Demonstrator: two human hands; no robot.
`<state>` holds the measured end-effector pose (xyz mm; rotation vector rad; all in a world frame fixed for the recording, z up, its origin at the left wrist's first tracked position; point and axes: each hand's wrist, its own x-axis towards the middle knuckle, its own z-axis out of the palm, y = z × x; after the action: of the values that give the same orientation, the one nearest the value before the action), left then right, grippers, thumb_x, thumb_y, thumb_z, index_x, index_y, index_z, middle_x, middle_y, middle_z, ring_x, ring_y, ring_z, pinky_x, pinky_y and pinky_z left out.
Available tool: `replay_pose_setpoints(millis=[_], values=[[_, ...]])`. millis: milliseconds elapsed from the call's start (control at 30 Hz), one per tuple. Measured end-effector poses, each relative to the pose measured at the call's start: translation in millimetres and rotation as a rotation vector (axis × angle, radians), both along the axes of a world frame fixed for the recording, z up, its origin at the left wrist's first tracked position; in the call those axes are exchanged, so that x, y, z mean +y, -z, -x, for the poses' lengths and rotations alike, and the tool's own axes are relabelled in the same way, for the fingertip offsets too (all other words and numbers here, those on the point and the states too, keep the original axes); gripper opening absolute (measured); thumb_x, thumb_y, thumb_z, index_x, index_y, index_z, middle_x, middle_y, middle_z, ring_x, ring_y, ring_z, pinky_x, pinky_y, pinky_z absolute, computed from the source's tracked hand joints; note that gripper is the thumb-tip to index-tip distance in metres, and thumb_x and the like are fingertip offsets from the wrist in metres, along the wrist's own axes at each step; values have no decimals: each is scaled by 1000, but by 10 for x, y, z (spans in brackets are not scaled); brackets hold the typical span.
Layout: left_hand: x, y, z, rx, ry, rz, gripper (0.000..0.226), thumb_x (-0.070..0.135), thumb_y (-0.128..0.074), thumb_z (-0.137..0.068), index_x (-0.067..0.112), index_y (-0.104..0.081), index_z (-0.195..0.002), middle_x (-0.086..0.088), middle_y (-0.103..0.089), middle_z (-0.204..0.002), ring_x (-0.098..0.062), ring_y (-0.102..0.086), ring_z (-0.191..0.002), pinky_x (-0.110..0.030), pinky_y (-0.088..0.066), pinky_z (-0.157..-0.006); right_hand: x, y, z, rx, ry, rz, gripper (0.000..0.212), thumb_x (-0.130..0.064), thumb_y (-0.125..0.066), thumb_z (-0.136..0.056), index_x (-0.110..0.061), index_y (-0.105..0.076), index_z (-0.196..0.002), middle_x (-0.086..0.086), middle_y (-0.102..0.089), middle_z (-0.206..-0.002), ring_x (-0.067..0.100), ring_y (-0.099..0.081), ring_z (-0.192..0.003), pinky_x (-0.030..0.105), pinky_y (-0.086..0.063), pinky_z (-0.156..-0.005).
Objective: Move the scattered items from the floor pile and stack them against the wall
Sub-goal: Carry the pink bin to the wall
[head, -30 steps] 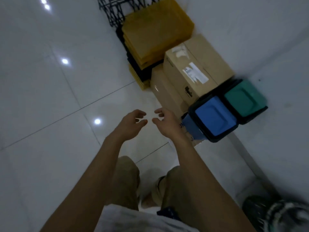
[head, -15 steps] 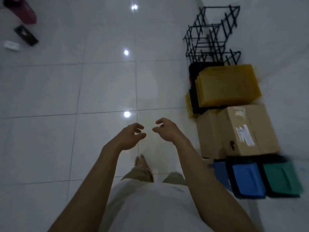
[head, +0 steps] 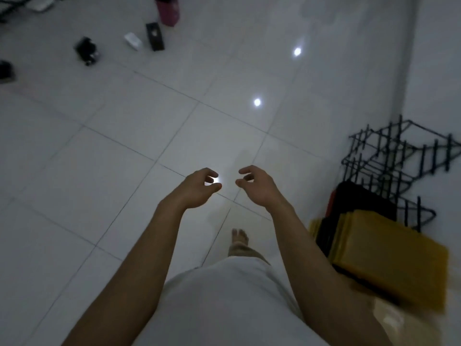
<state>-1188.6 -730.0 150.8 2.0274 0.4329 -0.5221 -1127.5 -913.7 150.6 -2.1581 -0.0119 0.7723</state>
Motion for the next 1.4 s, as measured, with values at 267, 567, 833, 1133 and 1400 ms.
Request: replay_pose_setpoints(millis=[267, 567, 833, 1133, 1400], values=[[501, -49, -282, -5, -383, -8, 36, 34, -58, -94, 23, -53, -128, 6, -55, -122, -14, -57, -104, -21, -43, -72, 993, -87, -1113, 30, -332, -34, 35, -28, -64, -92, -21, -58, -125, 2, -56, -114, 15, -55, -97, 25, -41, -79], [1768, 226, -901, 53, -514, -26, 36, 32, -59, -94, 22, -53, -127, 2, -56, -123, -15, -58, -98, -25, -43, -76, 2408, 105, -1930, 62, -541, -22, 34, -28, -63, -92, -22, -57, -125, 4, -56, -123, 17, -56, -102, 27, -44, -80], [3034, 9, -2142, -19, -524, -35, 36, 32, -58, -94, 18, -54, -127, 2, -55, -117, -14, -55, -98, -21, -39, -68, 3359, -33, -2824, -133, -539, 51, 37, -30, -62, -92, -26, -55, -128, 8, -48, -128, 24, -38, -125, 27, -31, -92], [3625, 192, -3628, 10, -490, 2, 35, 32, -59, -94, 19, -55, -126, 0, -57, -120, -14, -57, -96, -18, -40, -66, 3942, 206, -4379, -109, -491, 67, 36, -31, -65, -90, -26, -56, -125, 9, -48, -130, 24, -47, -123, 39, -38, -106], [3930, 173, -5219, -30, -636, 39, 34, 34, -59, -93, 22, -55, -125, 3, -57, -119, -11, -56, -85, -23, -42, -67, 4520, 69, -6189, -94, -643, 70, 39, -29, -64, -91, -22, -55, -128, 10, -48, -129, 24, -48, -120, 30, -38, -97]])
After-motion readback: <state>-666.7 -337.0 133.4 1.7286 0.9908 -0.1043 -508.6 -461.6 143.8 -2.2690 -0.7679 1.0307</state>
